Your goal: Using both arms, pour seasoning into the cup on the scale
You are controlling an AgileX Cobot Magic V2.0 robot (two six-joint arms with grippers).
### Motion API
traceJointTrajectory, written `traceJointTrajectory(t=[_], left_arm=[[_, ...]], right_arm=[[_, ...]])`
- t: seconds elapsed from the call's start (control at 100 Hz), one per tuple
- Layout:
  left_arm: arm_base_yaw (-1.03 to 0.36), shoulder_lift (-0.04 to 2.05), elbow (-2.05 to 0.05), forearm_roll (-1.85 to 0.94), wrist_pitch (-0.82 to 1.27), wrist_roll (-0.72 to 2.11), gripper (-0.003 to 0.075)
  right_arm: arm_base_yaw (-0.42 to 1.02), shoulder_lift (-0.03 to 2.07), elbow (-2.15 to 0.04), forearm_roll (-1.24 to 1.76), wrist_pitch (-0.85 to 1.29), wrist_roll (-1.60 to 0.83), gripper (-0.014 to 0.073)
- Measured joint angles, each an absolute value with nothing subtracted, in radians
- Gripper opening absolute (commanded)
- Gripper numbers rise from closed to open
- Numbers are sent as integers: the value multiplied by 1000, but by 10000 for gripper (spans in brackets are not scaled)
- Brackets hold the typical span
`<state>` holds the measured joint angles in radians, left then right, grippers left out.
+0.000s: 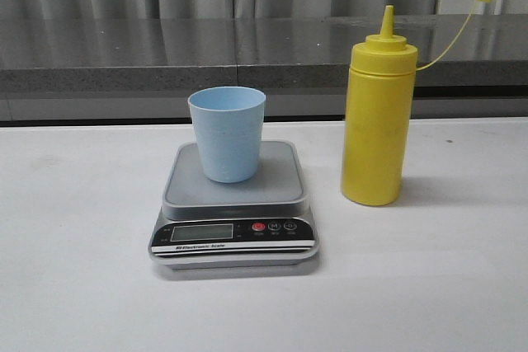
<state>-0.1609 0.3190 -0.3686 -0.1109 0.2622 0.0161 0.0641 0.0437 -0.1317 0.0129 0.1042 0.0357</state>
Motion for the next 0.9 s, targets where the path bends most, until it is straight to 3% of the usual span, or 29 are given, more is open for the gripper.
traceJointTrajectory(t=[0.36, 0.66, 0.9], left_arm=[[-161, 319, -369, -111, 262, 17, -20], [-161, 319, -369, -111, 262, 17, -20], [-161, 319, -369, -111, 262, 17, -20]], right_arm=[[64, 459, -431, 91, 320, 36, -67], [80, 805, -466, 205, 161, 36, -67], [202, 976, -466, 213, 70, 36, -67]])
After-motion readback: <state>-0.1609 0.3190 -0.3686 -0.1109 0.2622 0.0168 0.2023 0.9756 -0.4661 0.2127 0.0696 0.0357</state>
